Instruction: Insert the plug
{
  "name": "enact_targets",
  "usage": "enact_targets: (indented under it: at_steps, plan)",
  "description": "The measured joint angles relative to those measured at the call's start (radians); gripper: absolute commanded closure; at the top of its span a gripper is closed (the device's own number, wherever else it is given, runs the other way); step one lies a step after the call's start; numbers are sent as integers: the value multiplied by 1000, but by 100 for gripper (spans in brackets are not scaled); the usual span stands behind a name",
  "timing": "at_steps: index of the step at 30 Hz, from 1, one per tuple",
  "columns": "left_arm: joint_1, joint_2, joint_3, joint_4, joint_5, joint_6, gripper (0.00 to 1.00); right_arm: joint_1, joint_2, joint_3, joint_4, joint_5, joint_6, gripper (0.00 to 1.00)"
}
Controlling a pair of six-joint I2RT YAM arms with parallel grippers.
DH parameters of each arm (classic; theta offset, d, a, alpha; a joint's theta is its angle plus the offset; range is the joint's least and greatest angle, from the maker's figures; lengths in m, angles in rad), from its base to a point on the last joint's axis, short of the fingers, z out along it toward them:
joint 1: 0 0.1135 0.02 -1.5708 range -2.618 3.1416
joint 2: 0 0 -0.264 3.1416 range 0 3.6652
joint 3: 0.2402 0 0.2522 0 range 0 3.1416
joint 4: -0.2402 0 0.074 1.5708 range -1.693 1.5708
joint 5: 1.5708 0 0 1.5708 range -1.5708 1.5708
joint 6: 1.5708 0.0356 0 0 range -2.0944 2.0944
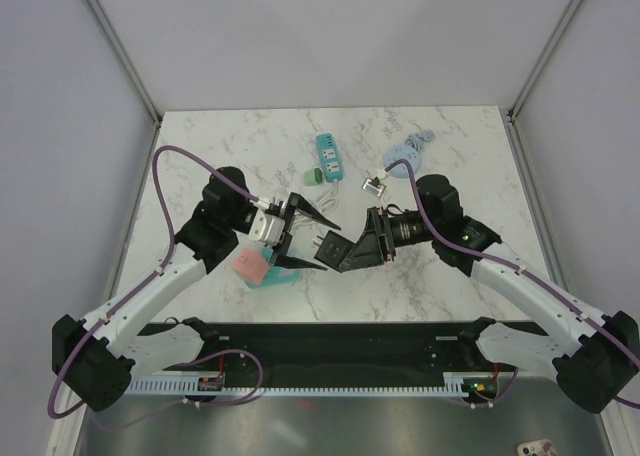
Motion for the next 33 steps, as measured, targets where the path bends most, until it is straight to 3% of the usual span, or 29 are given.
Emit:
enact_targets:
  at_steps: [5, 7, 8, 9, 10, 11, 13, 14, 17, 25, 33]
  plan:
    - [-8, 3, -14, -2, -1, 7, 24, 2, 2, 0, 15, 0, 20, 100]
    - [-8, 3, -16, -3, -3, 13, 33, 6, 2, 0, 15, 0, 27, 100]
    - [-8, 3, -16, -6, -1, 15, 39, 8, 2, 0, 14, 0, 32, 100]
    - [-8, 3, -16, -10, 0, 17, 60, 7, 2, 0, 13, -1, 35, 93]
    - [-8, 3, -16, -12, 1, 21, 73, 7, 2, 0, 12, -1, 36, 93]
    - [-8, 6, -16, -13, 2, 21, 89, 7, 2, 0, 12, 0, 38, 75]
    - [-8, 12, -16, -13, 2, 21, 97, 7, 1, 0, 5, 7, 44, 58]
    - [-7, 18, -13, -14, 2, 20, 98, 7, 0, 0, 2, 11, 48, 47]
    - [-3, 39, -5, -5, -6, -1, 98, 2, -13, 0, -13, 50, 66, 34]
    - [-5, 2, -132, 365, -217, -337, 98, 2, -106, 0, 0, 300, 119, 27]
    - [-9, 0, -154, 523, -388, -515, 98, 2, -118, 0, 121, 447, 196, 22]
